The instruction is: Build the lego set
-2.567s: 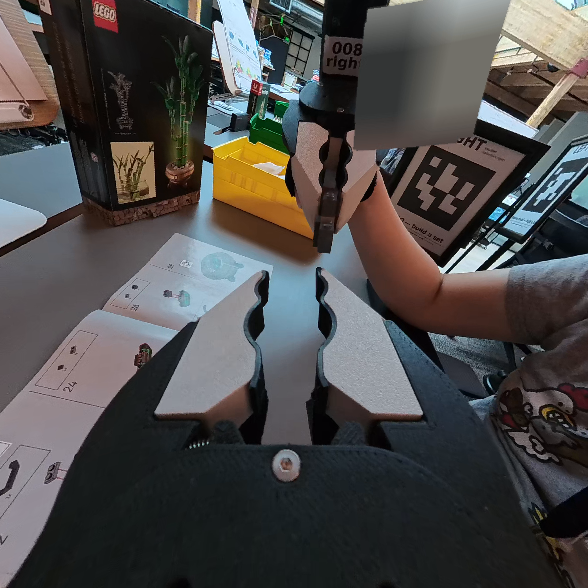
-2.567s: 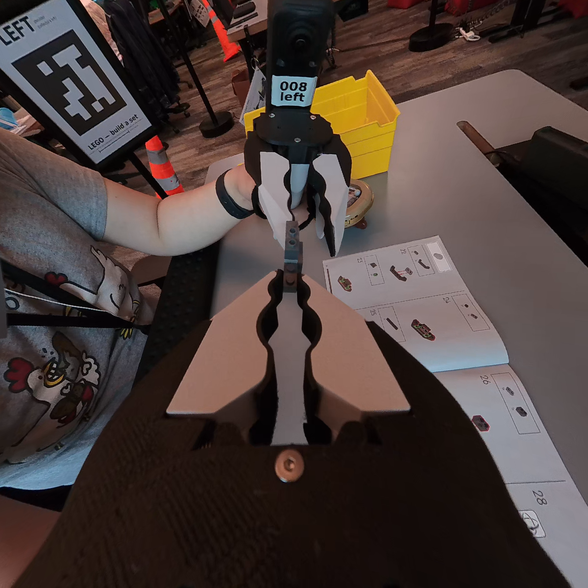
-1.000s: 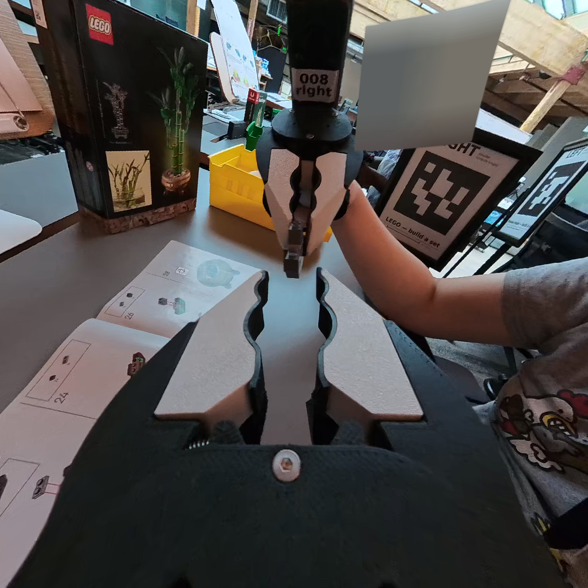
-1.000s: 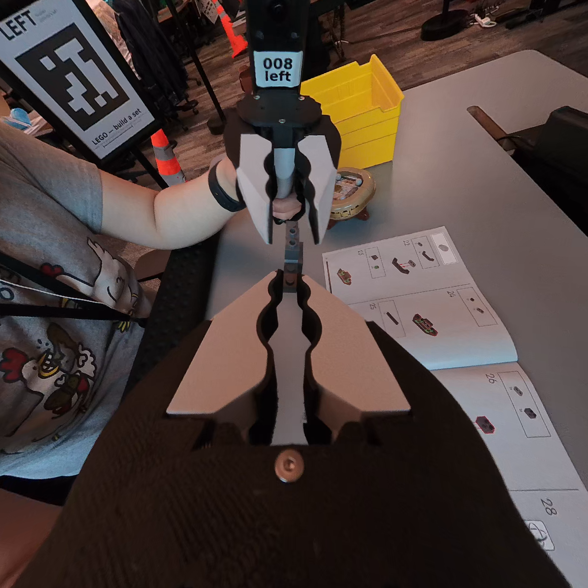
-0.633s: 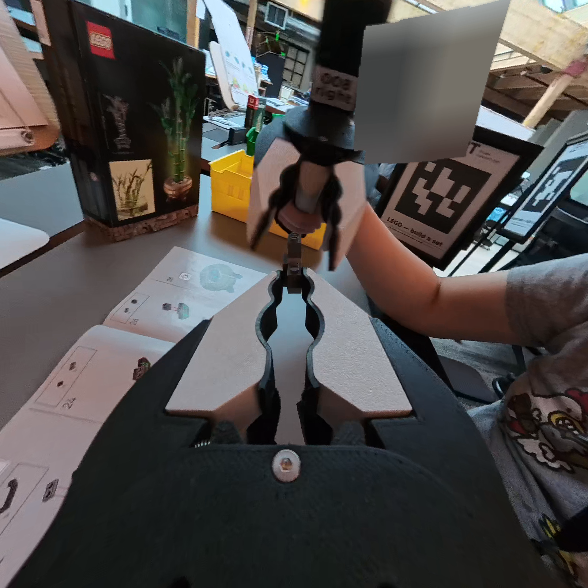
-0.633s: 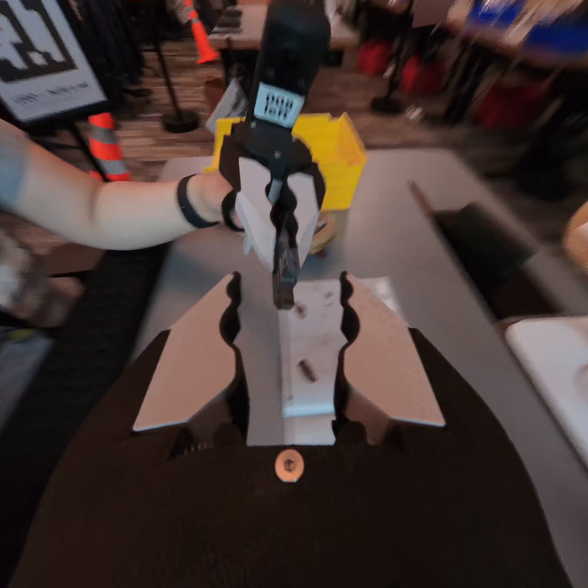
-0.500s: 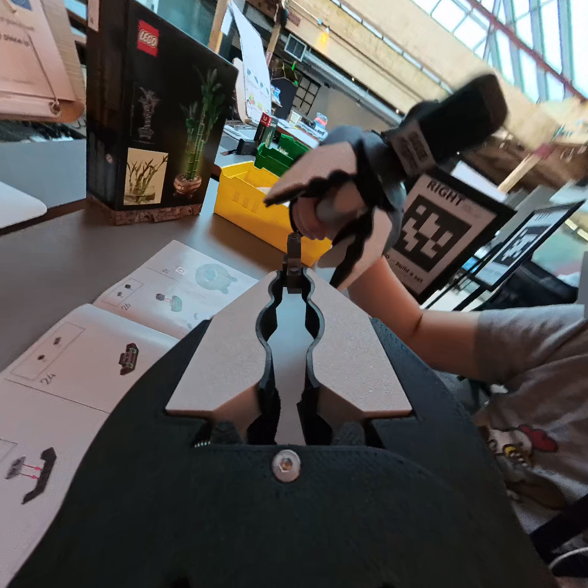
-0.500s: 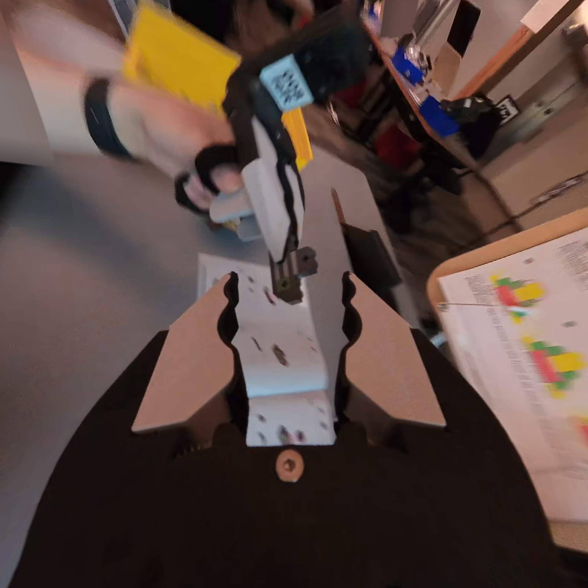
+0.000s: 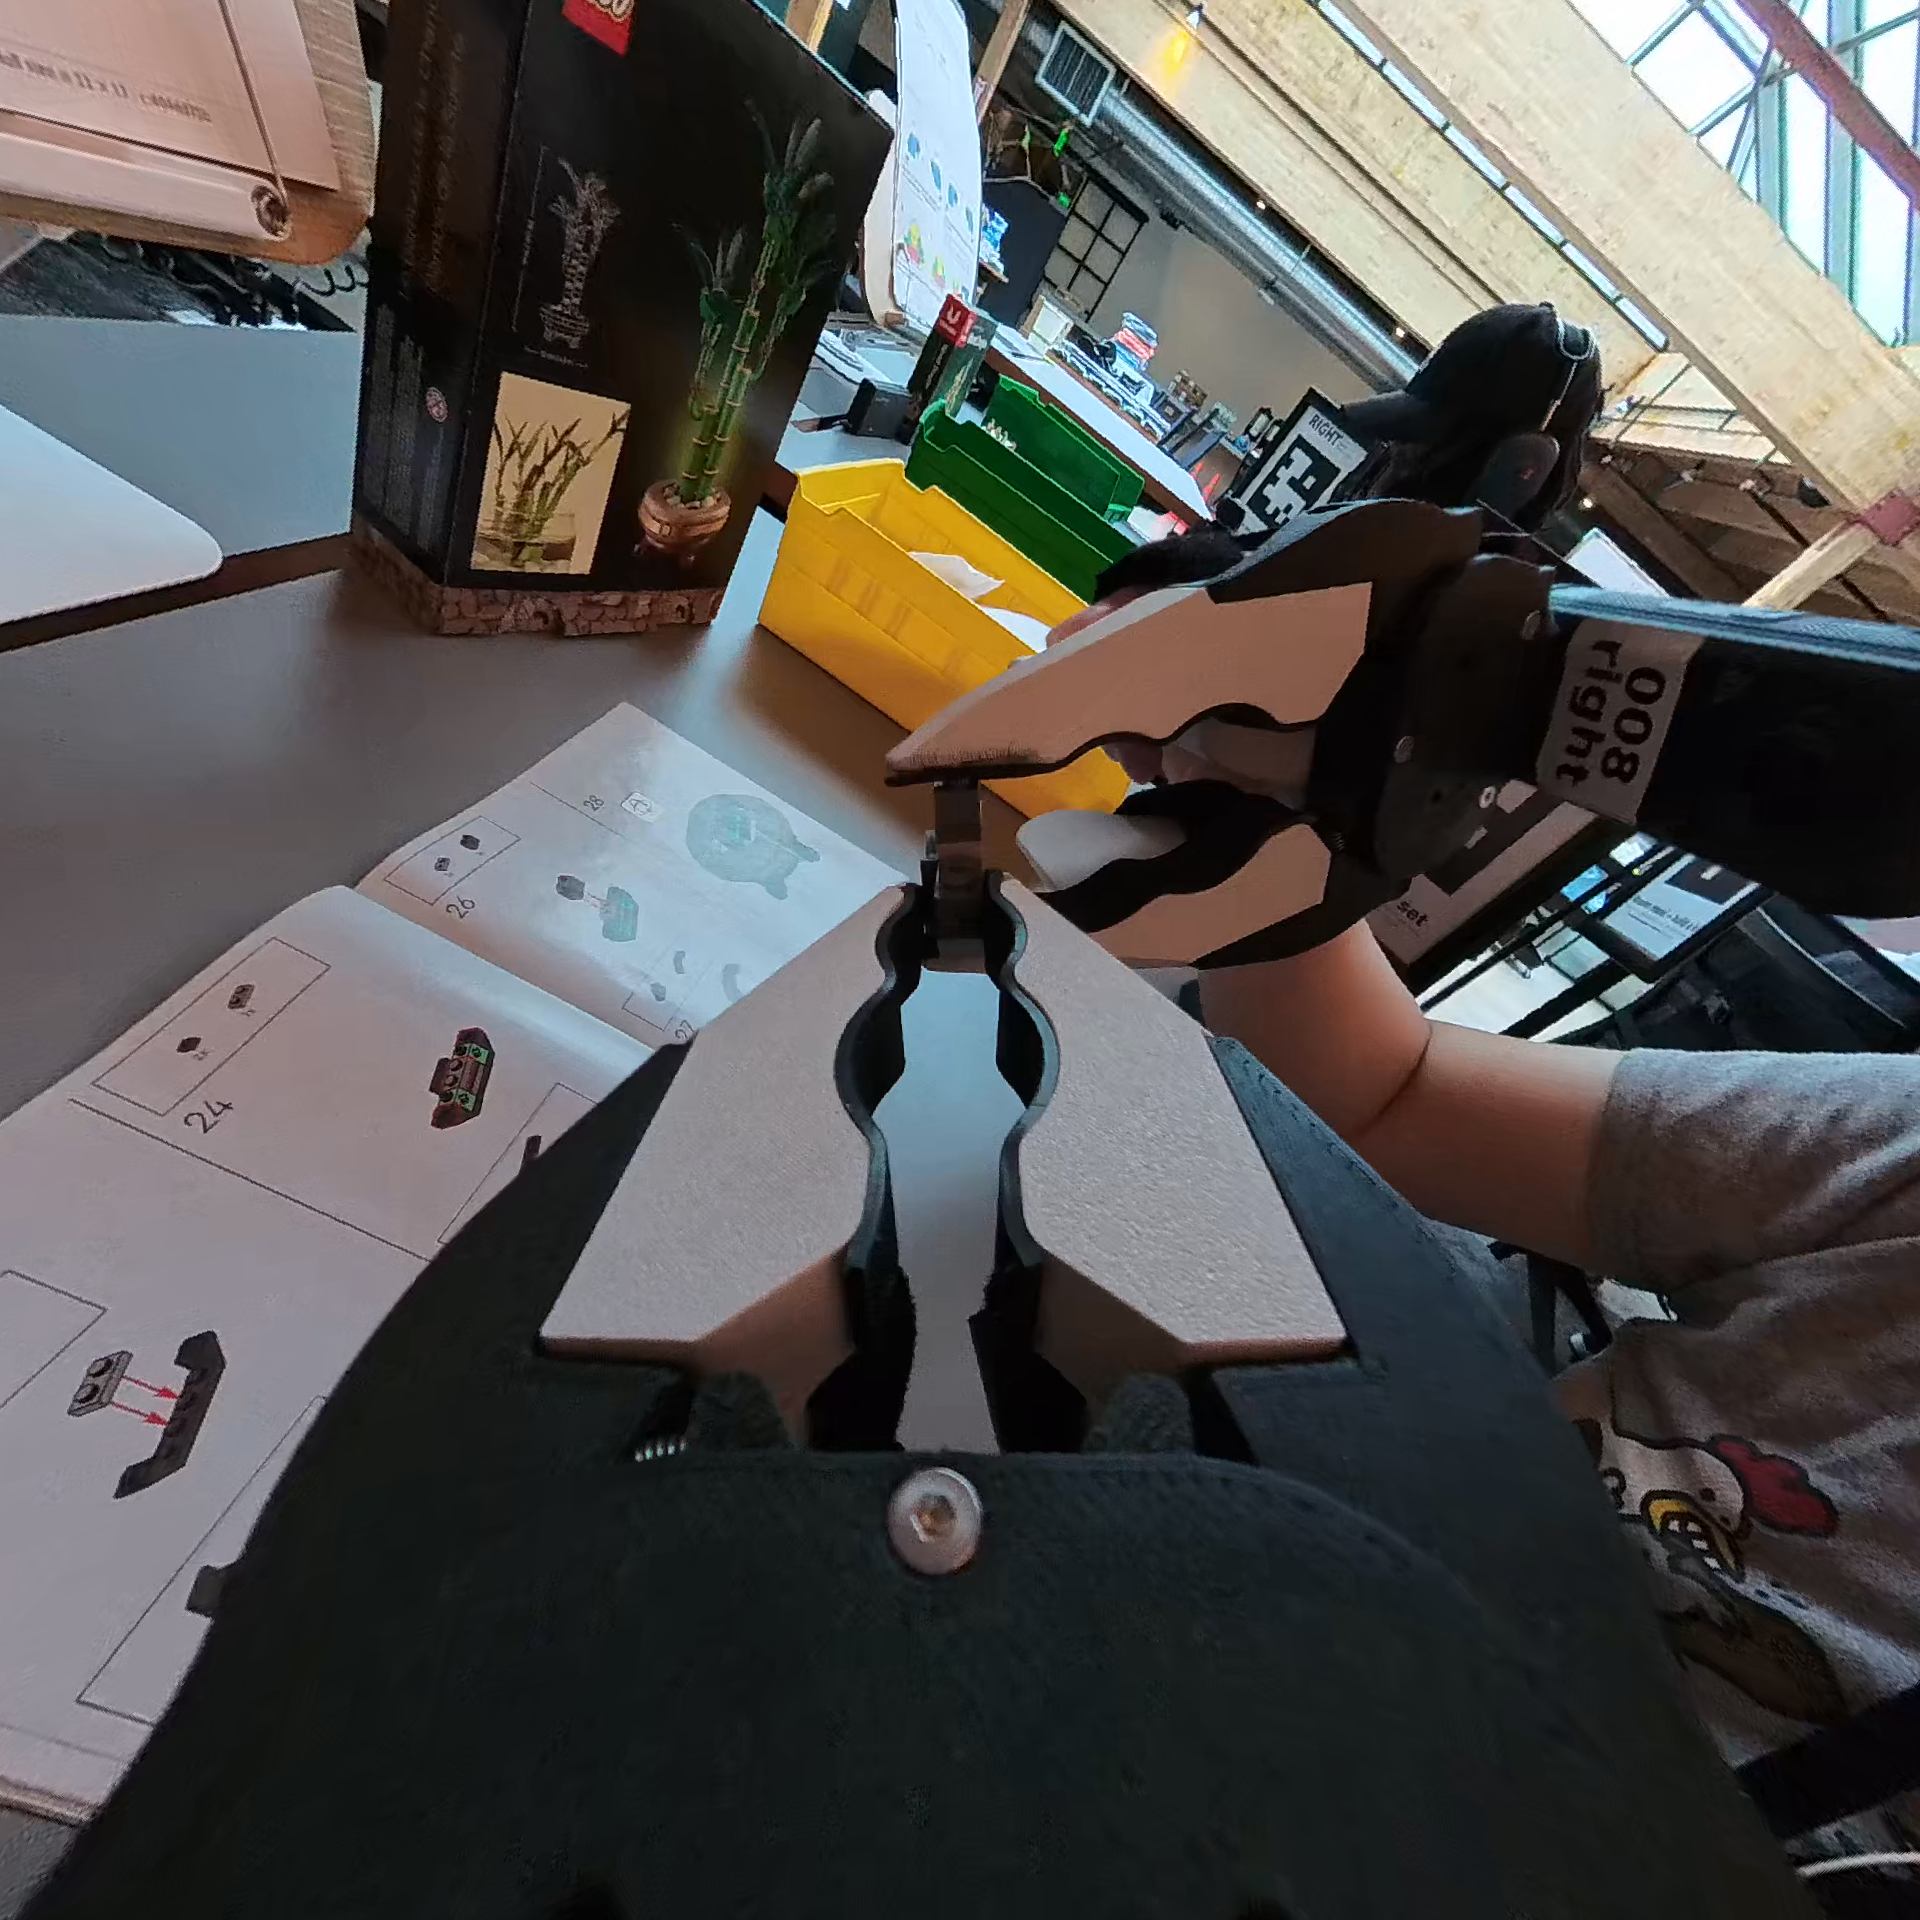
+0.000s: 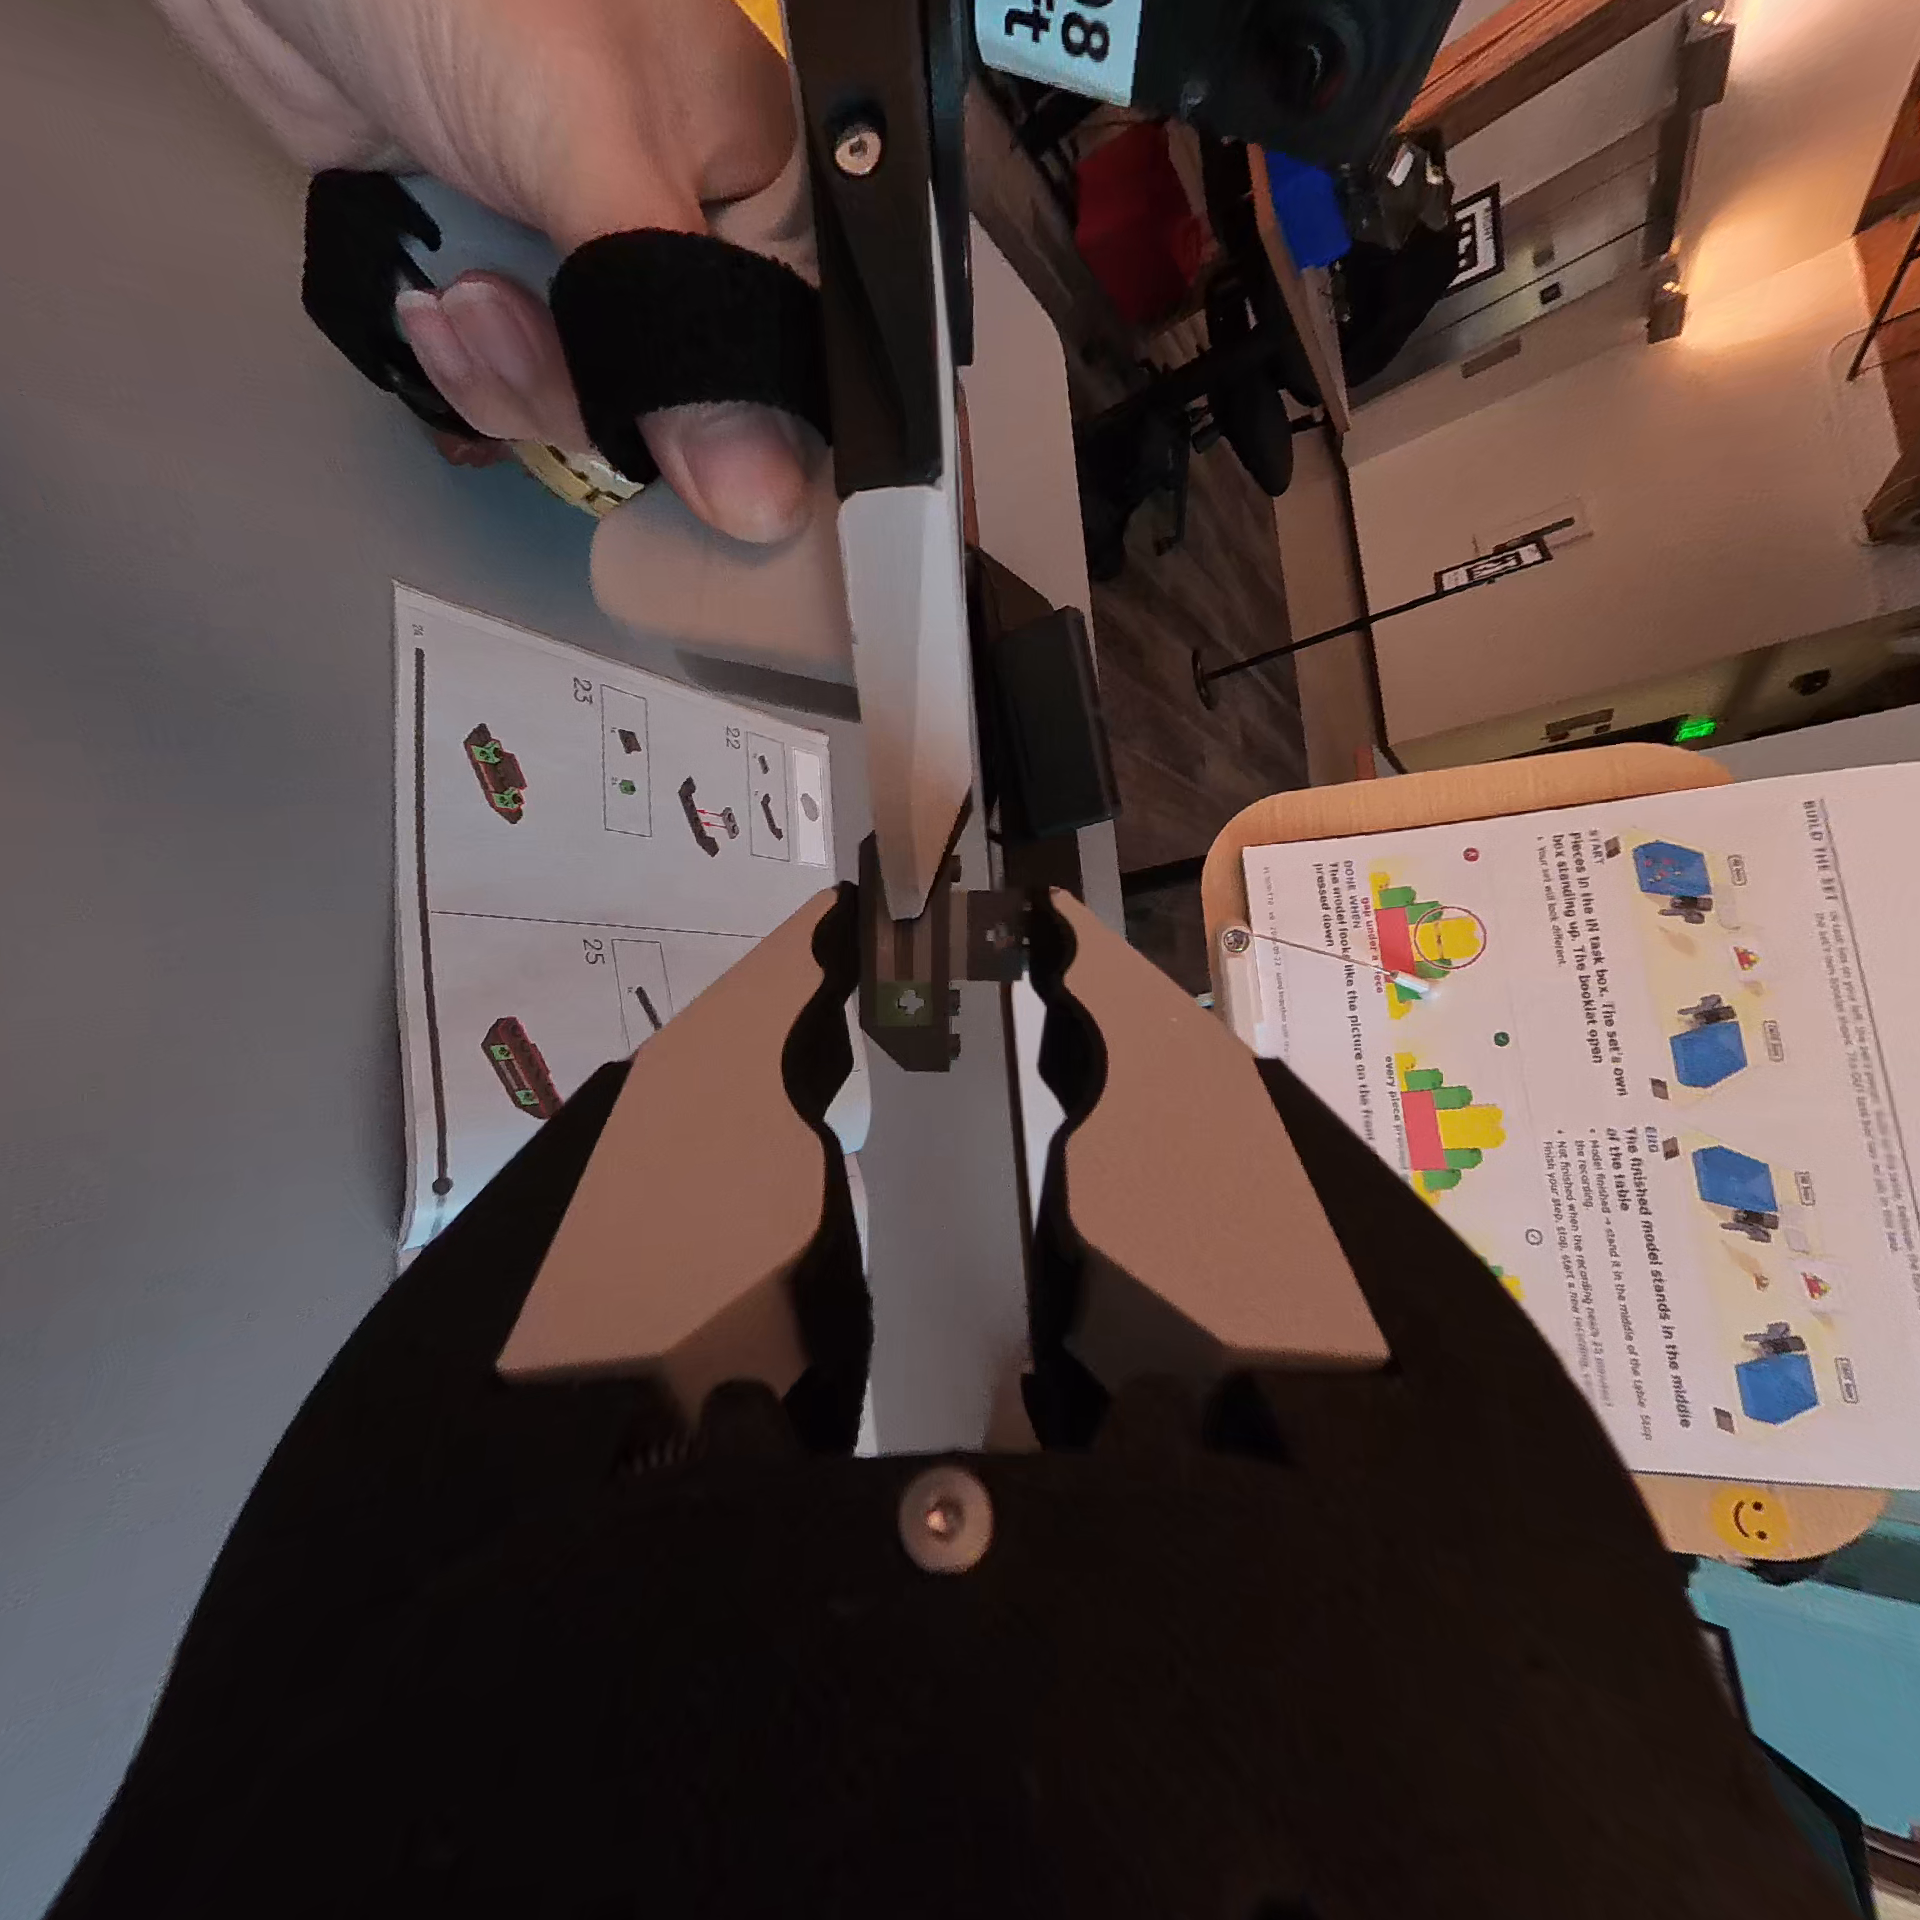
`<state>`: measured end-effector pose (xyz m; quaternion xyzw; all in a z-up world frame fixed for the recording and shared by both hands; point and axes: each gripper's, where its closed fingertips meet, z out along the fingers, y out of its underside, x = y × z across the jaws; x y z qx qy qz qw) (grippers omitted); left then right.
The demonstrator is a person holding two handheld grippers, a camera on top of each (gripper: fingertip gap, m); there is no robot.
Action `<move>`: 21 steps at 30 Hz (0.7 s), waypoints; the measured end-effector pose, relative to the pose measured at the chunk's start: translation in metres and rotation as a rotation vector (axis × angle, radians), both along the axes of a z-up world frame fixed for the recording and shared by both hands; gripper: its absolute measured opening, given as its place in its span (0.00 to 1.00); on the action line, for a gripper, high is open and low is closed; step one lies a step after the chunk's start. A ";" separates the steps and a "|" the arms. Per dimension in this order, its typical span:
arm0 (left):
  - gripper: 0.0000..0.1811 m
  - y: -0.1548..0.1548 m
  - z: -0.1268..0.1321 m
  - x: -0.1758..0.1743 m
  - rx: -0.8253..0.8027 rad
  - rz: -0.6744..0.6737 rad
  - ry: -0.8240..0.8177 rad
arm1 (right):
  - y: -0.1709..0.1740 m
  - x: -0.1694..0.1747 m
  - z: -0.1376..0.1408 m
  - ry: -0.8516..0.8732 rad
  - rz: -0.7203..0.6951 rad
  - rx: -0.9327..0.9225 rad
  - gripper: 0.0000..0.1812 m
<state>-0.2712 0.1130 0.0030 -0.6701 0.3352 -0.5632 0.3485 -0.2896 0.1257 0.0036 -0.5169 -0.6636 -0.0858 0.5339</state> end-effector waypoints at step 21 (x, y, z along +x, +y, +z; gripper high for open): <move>0.05 0.008 0.042 -0.034 0.101 0.042 -0.187 | 0.019 0.090 0.088 0.306 -0.194 0.173 0.15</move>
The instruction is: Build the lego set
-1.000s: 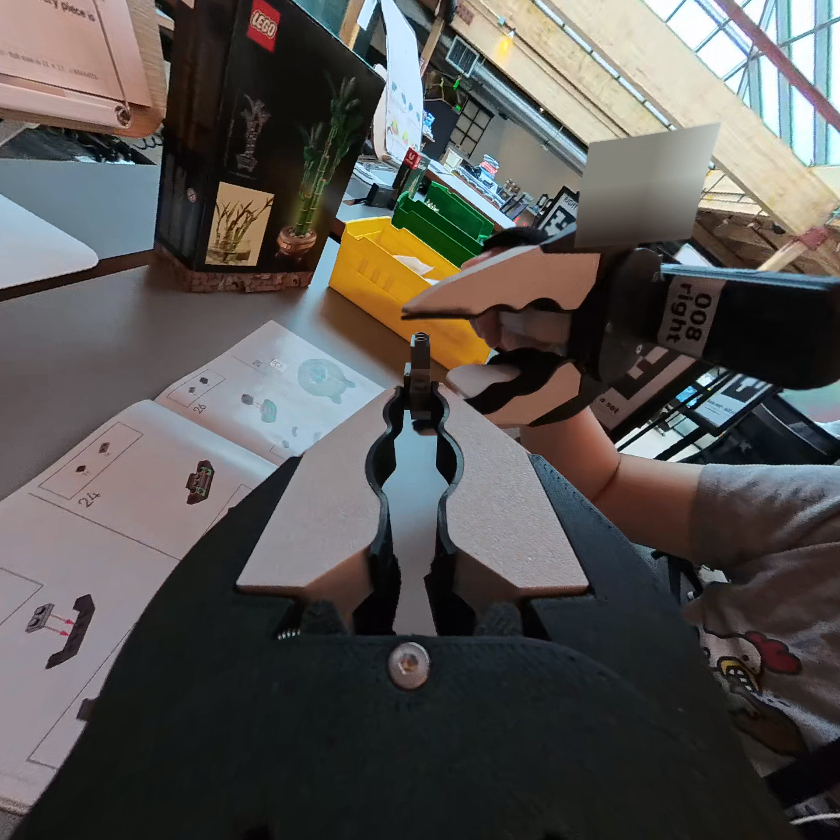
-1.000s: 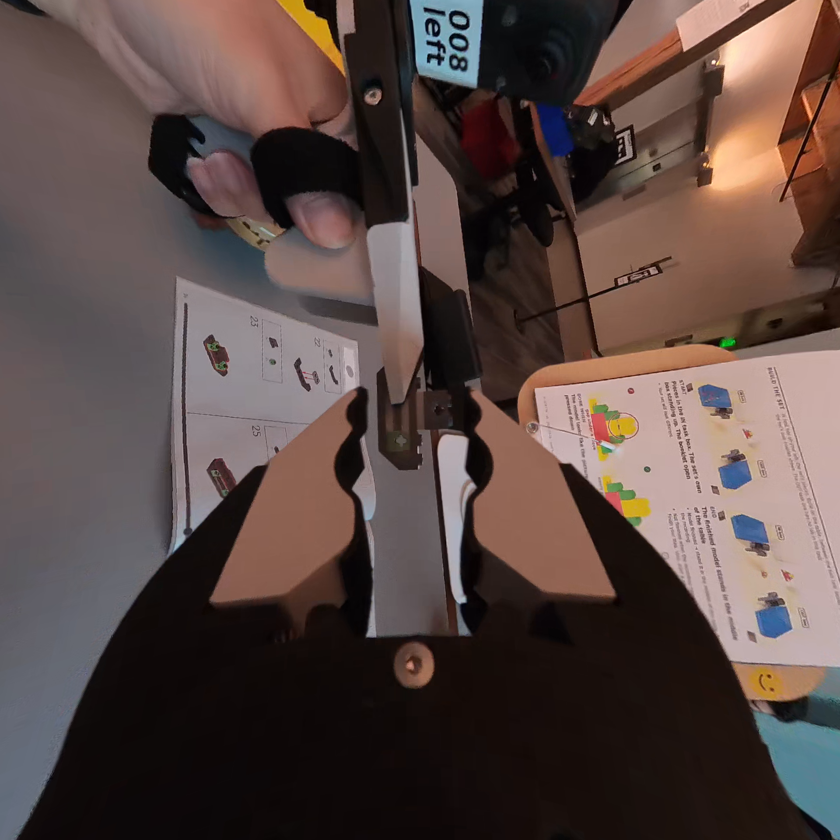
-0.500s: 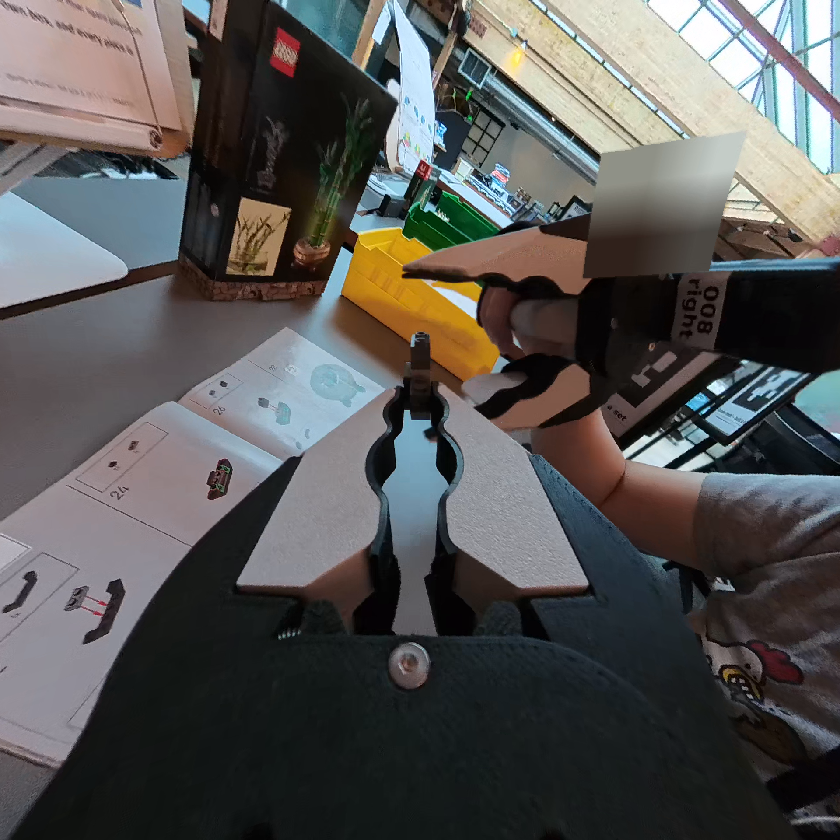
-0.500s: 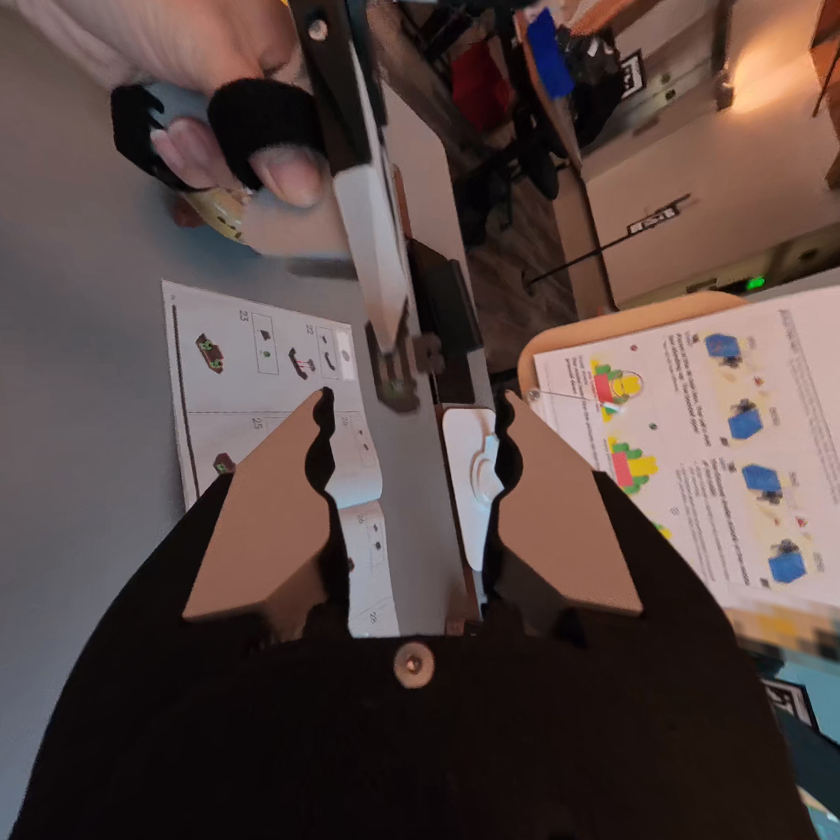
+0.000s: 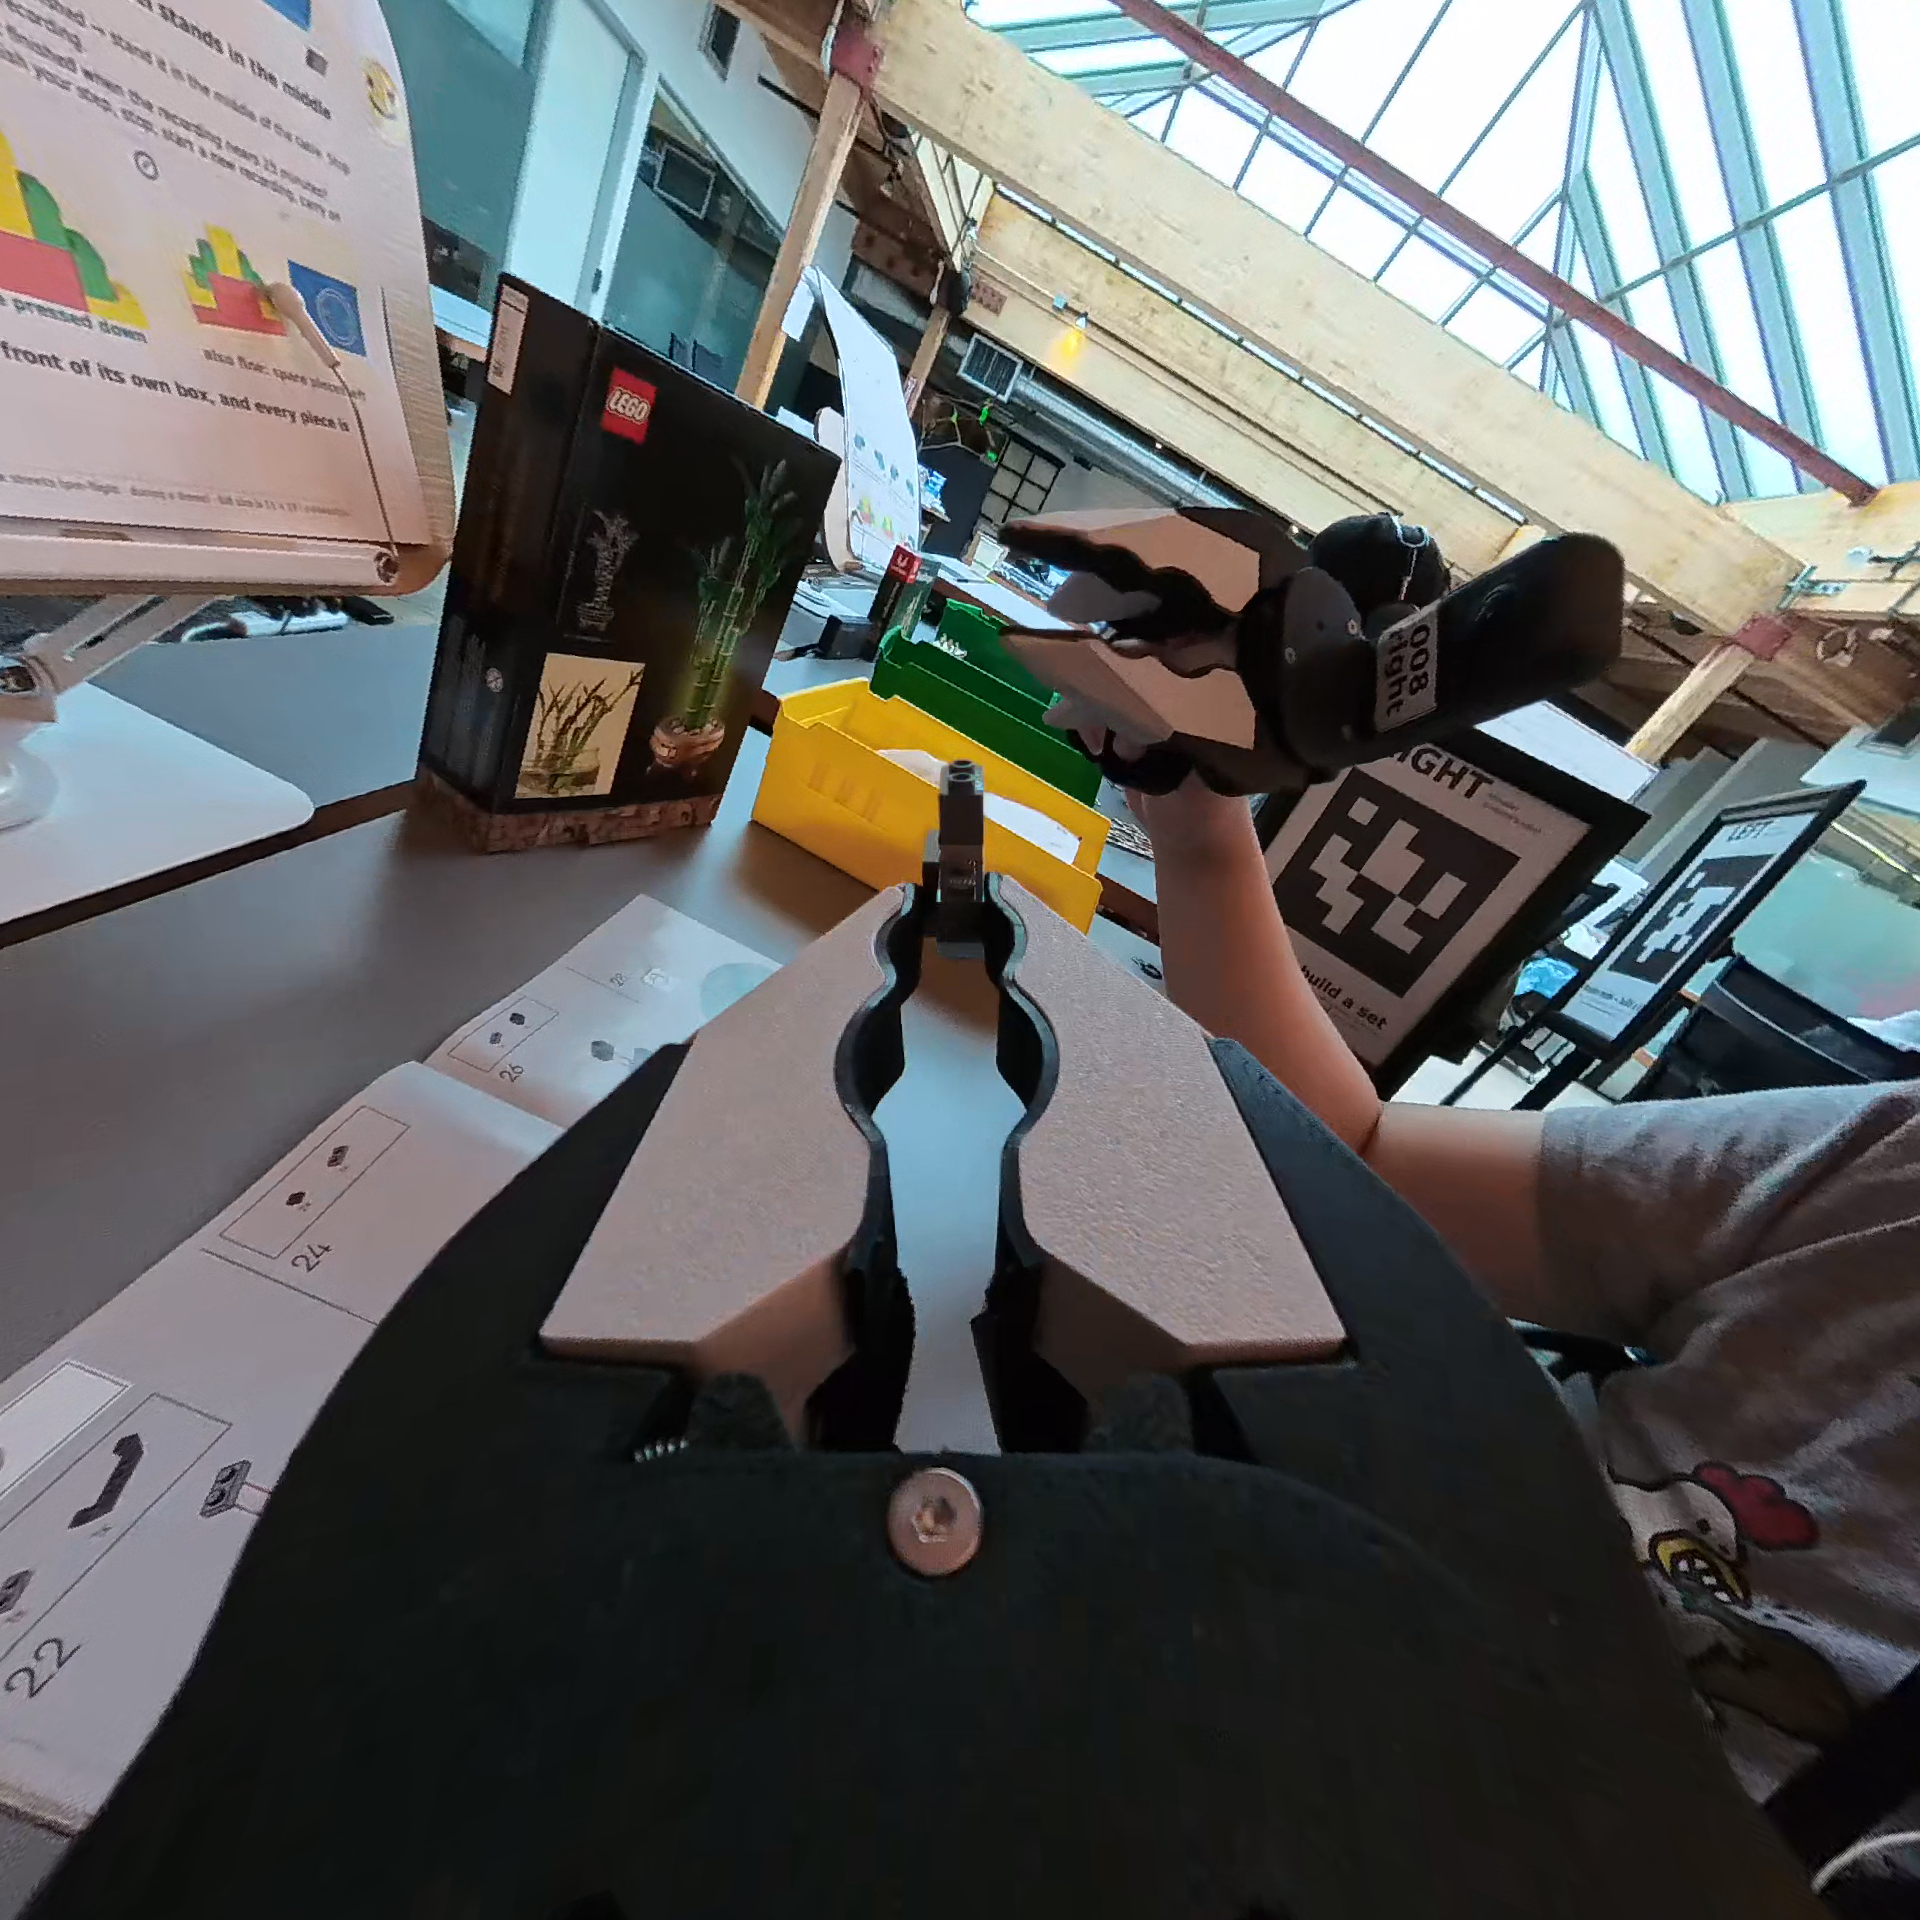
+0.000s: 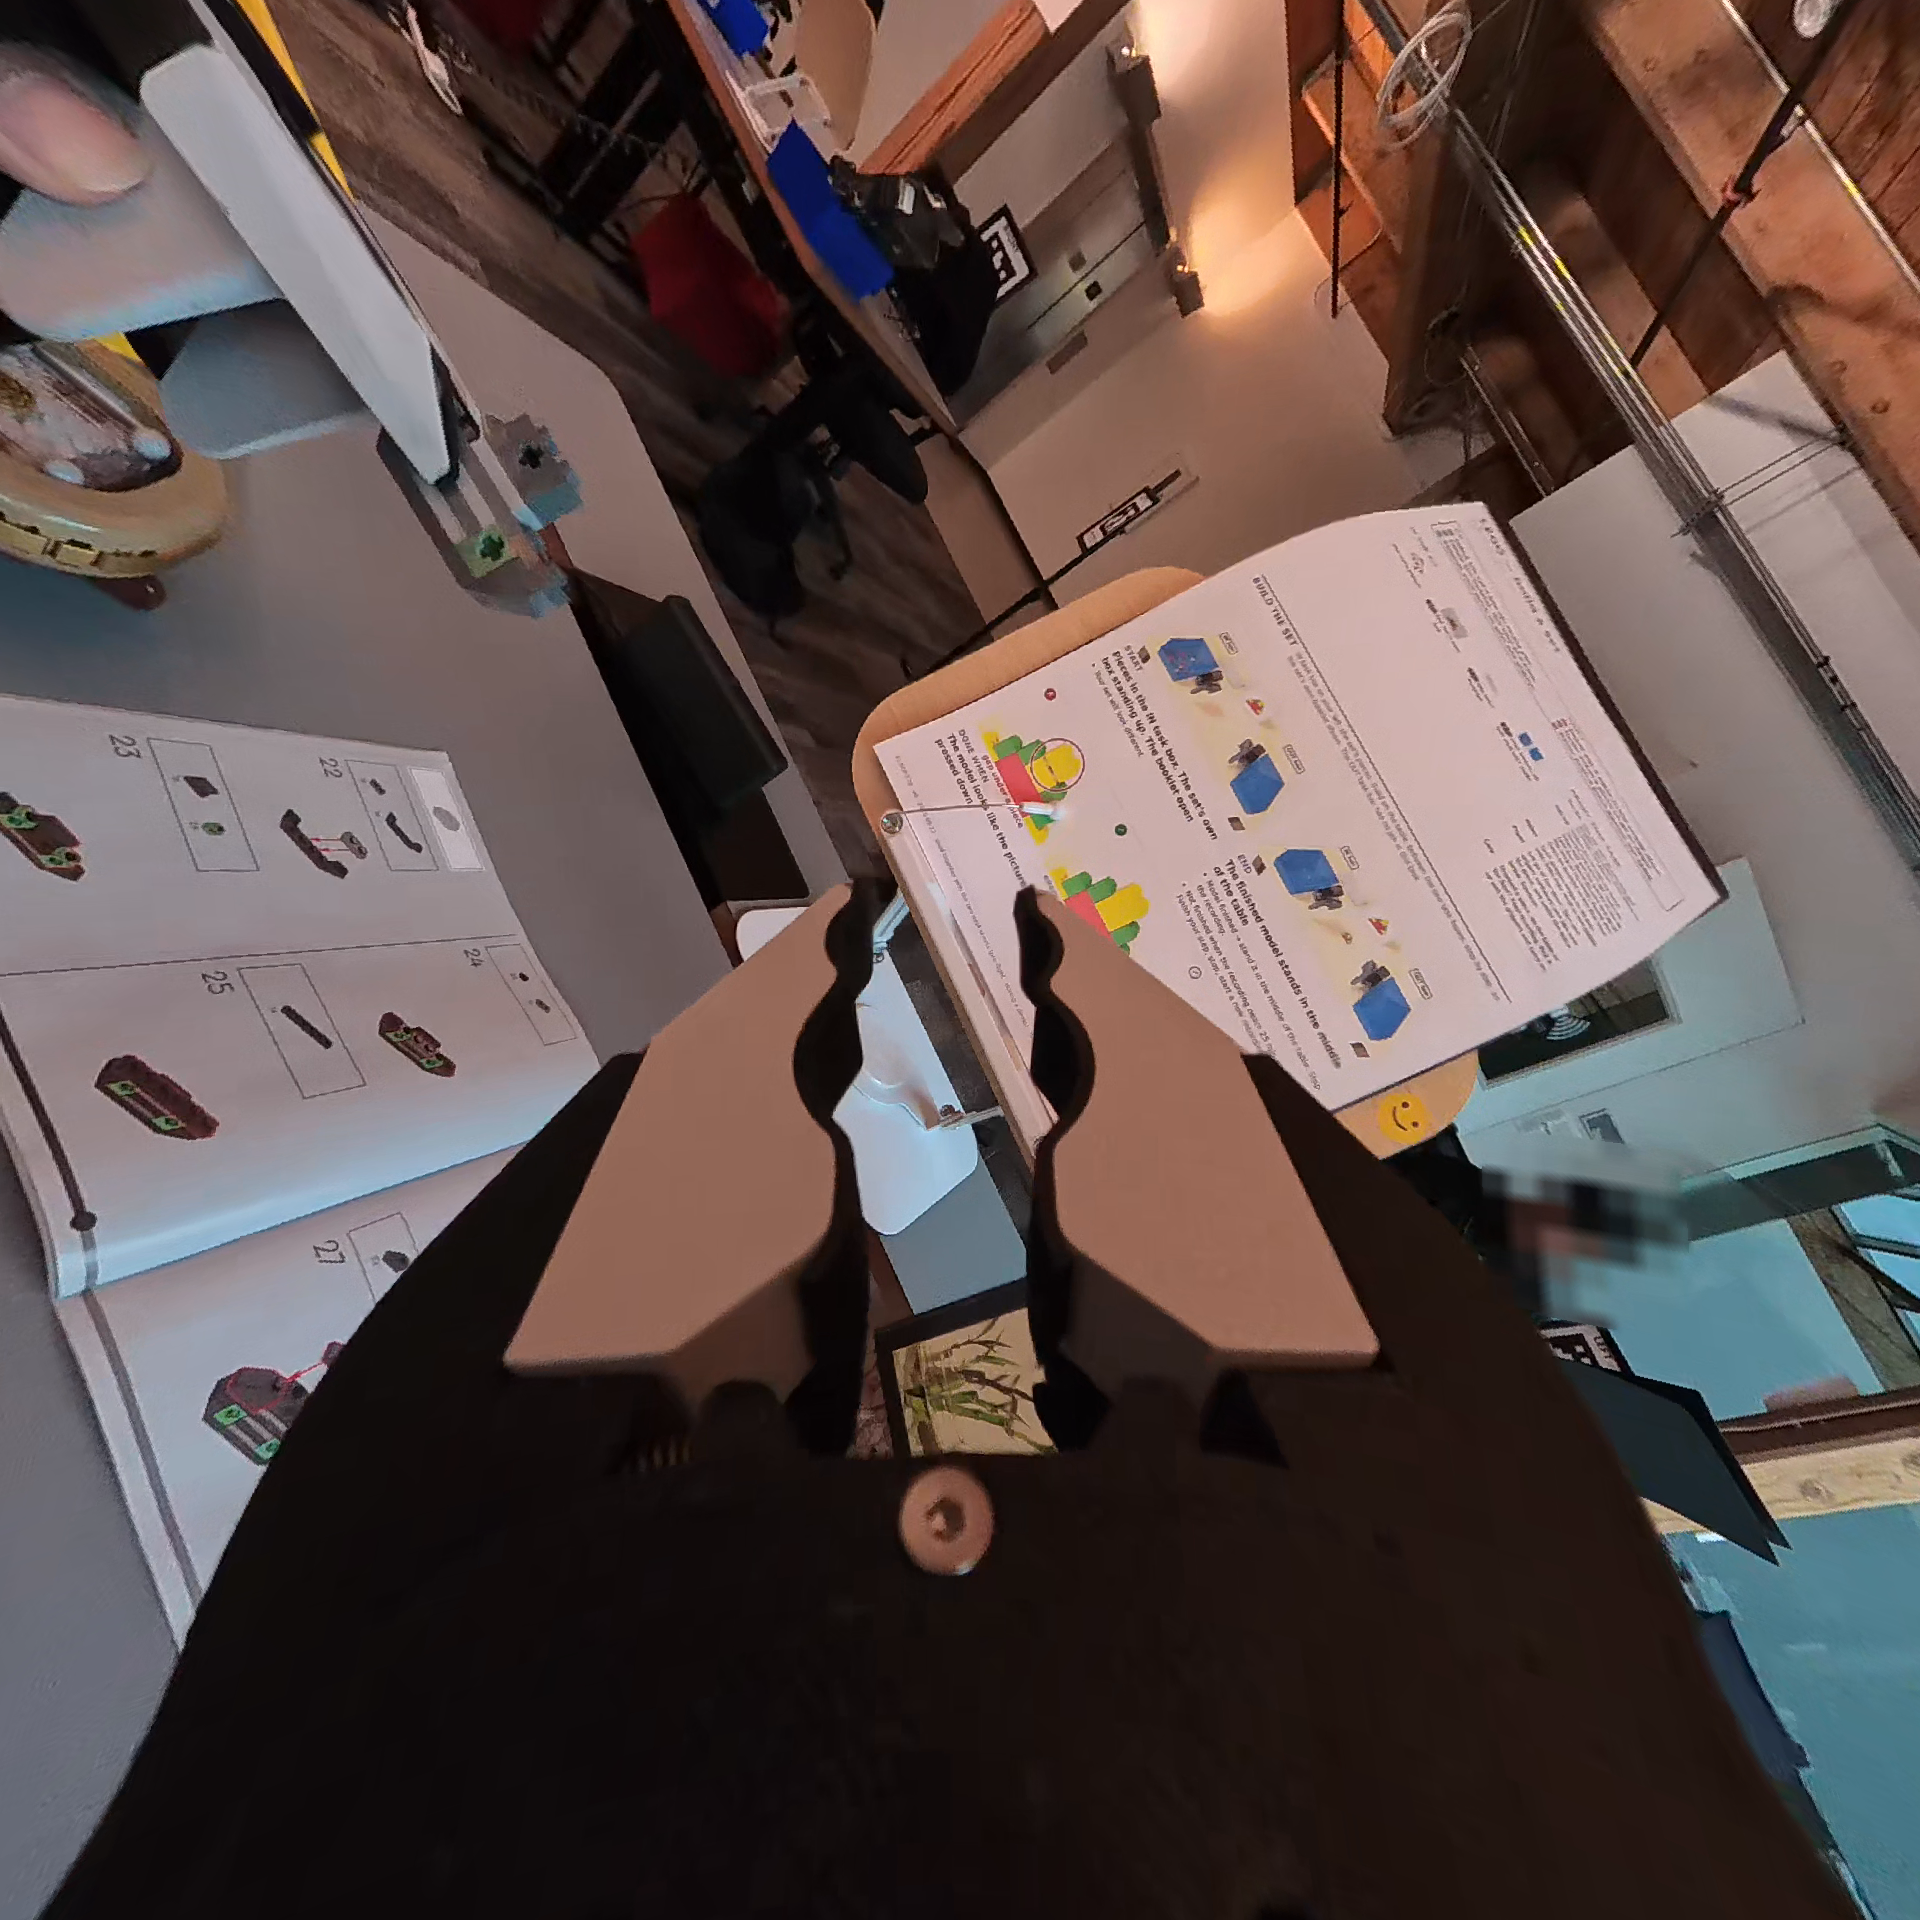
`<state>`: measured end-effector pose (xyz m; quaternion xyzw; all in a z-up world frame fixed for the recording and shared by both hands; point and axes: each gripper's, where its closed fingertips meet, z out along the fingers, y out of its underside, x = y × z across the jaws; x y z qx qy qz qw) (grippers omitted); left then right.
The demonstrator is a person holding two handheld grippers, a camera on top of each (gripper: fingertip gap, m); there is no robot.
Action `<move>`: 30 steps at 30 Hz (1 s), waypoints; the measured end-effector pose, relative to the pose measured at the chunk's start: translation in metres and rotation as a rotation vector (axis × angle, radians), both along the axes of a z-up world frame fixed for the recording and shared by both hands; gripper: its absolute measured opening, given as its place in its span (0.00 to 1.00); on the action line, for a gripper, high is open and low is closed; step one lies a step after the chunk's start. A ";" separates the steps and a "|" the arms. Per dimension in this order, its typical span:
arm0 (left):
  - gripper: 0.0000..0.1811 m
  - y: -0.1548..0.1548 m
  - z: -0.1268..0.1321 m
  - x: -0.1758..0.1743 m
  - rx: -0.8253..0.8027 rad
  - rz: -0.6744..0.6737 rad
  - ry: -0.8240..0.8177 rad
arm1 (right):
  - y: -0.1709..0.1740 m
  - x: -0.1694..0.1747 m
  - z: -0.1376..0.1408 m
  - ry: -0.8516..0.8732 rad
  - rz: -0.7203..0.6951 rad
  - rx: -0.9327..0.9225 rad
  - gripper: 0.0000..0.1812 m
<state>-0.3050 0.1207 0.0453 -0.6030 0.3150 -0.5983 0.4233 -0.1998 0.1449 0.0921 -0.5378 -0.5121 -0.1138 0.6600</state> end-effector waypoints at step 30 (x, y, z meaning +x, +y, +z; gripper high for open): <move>0.05 -0.046 0.005 0.027 0.187 -0.152 0.076 | -0.074 -0.062 -0.038 0.256 0.526 -0.804 0.18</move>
